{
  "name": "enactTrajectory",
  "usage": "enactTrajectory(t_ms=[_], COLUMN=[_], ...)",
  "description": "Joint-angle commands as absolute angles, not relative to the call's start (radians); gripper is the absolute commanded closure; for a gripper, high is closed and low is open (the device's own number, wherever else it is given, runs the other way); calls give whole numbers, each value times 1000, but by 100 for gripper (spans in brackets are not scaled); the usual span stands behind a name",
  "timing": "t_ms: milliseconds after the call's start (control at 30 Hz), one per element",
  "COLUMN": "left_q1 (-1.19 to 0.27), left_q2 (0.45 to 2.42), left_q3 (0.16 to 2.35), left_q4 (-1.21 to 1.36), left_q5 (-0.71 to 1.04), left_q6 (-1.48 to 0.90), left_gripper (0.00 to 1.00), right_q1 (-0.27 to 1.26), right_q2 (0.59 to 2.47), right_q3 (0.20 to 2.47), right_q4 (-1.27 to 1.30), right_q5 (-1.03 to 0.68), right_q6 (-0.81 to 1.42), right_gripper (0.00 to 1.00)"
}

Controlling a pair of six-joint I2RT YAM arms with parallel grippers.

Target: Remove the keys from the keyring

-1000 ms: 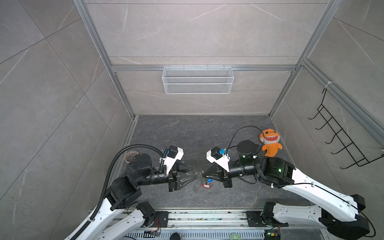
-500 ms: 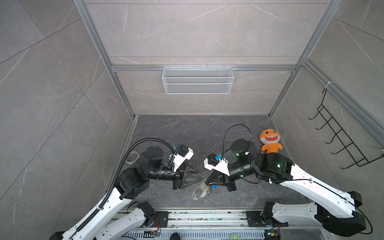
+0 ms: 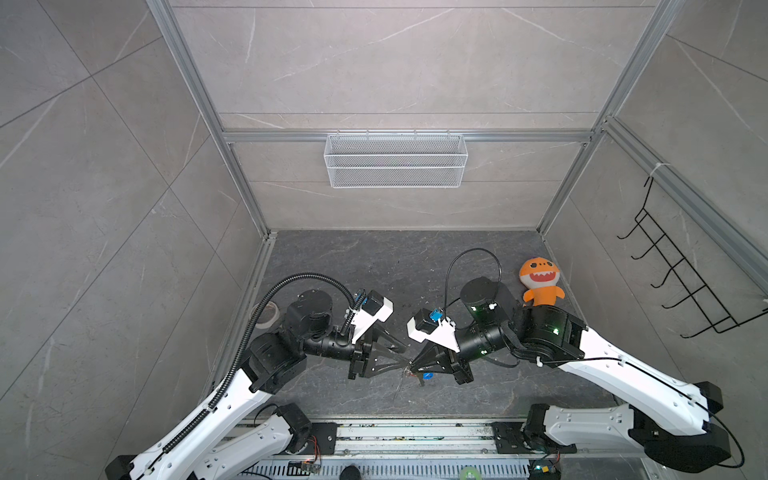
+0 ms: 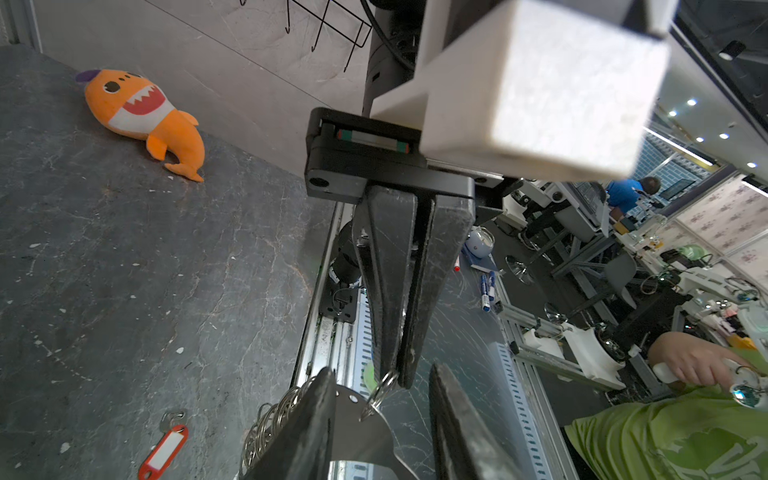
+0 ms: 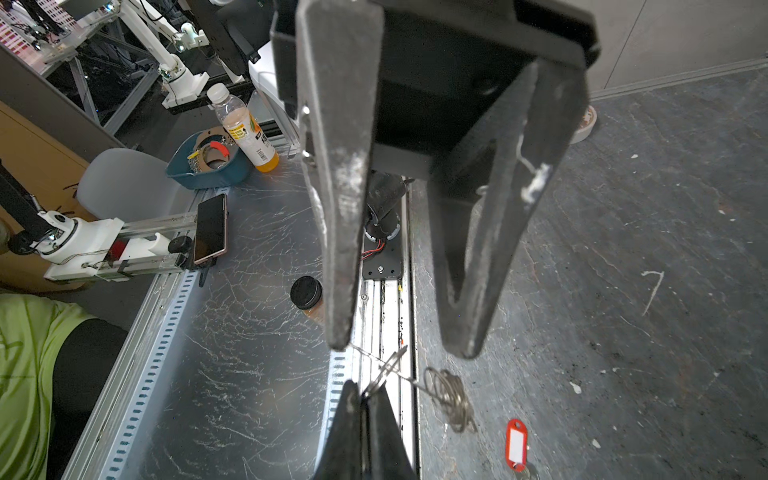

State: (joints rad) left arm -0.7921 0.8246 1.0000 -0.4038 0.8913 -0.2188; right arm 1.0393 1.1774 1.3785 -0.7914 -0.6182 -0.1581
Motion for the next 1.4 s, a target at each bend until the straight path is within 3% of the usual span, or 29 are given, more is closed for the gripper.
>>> enactTrajectory(t_ms=[0, 400, 833, 1367], left_q1=[-793, -798, -800, -800], left_q2=[829, 830, 787, 593], left_q3=[997, 987, 995, 815], left_q4=[-352, -382, -397, -12], left_q5=[947, 941, 836, 586], left_q6=[-235, -229, -220, -397], left_gripper=[65, 70, 99, 100], right_q1=[1039, 1023, 1001, 999], right_q2=[1177, 1171, 1166, 1125], right_q3=[1394, 1390, 1375, 1212], right_q4=[-762, -738, -715, -560], right_q5=[-639, -627, -637, -628], right_q6=[-165, -150, -133, -102], right_gripper=[100, 100, 100, 100])
